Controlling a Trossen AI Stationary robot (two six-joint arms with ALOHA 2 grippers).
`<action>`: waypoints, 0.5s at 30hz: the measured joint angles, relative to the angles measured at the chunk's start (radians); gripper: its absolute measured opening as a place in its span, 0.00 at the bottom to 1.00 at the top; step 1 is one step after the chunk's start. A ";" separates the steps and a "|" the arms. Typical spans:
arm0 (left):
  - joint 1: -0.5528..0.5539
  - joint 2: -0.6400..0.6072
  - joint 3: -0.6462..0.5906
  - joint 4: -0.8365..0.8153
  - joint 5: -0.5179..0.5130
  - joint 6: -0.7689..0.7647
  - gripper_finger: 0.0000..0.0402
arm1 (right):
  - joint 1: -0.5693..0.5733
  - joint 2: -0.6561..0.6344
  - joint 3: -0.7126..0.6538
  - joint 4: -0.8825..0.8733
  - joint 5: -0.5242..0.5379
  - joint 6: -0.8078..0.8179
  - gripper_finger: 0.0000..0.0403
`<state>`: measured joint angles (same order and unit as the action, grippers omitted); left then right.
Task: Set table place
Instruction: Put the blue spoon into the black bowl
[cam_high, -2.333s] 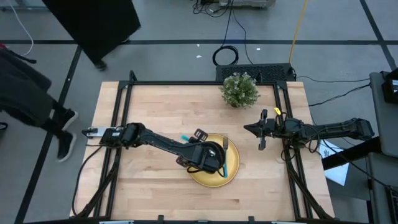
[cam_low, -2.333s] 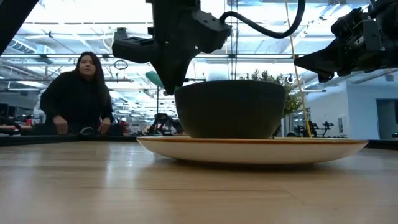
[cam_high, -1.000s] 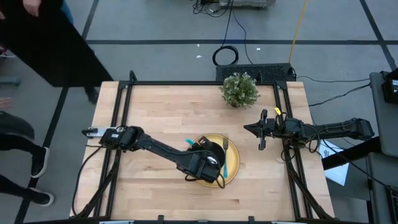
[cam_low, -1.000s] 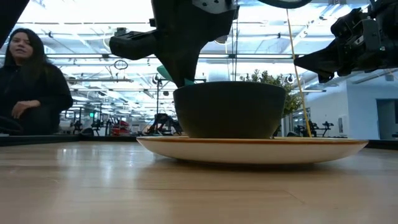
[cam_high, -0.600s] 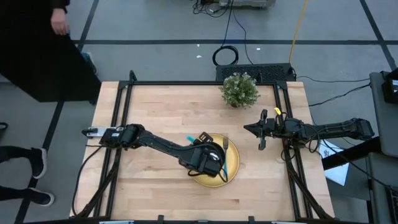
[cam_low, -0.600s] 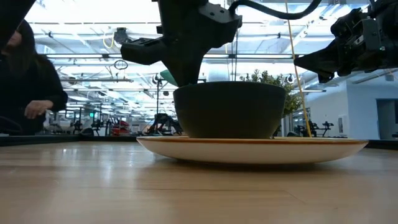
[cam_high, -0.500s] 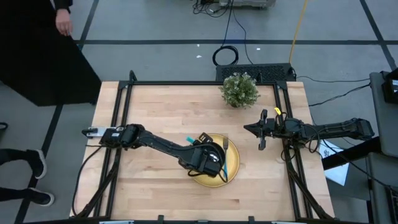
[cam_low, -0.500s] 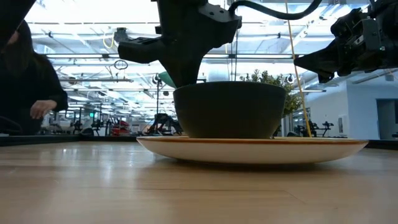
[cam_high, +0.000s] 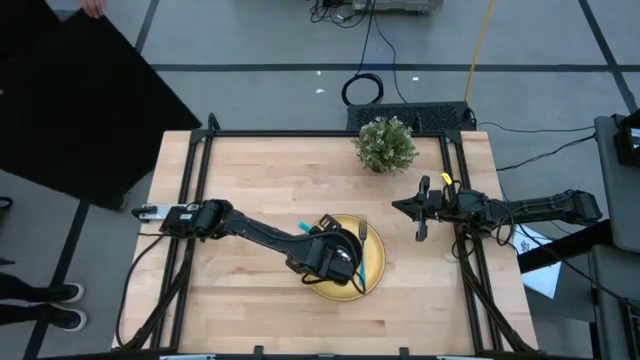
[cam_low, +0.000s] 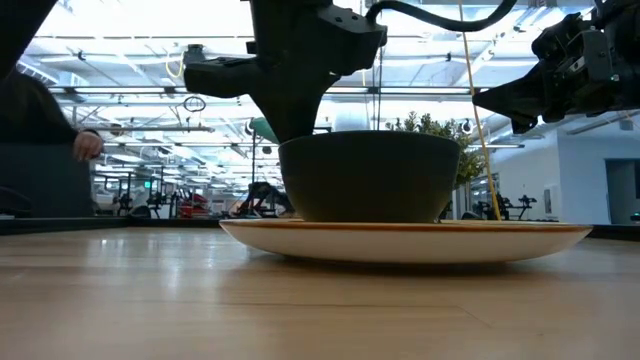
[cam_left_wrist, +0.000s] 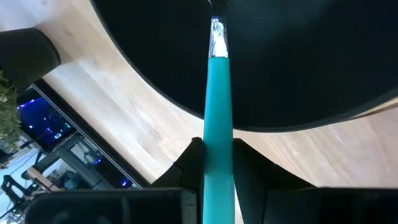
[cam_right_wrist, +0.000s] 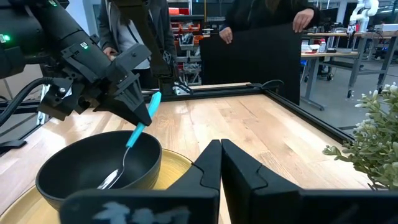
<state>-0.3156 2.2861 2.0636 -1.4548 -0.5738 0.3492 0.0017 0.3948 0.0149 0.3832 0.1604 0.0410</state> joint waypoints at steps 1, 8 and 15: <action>0.000 0.000 0.000 -0.001 0.000 0.000 0.14 | 0.000 0.000 0.000 0.000 0.000 0.000 0.00; 0.000 0.001 0.000 -0.022 -0.007 -0.003 0.14 | 0.000 0.000 0.000 0.000 0.000 0.000 0.00; 0.000 0.001 0.000 -0.049 -0.007 -0.020 0.14 | 0.000 0.000 0.000 0.000 0.000 0.000 0.00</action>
<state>-0.3153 2.2871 2.0636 -1.5034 -0.5810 0.3295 0.0014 0.3950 0.0149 0.3832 0.1604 0.0410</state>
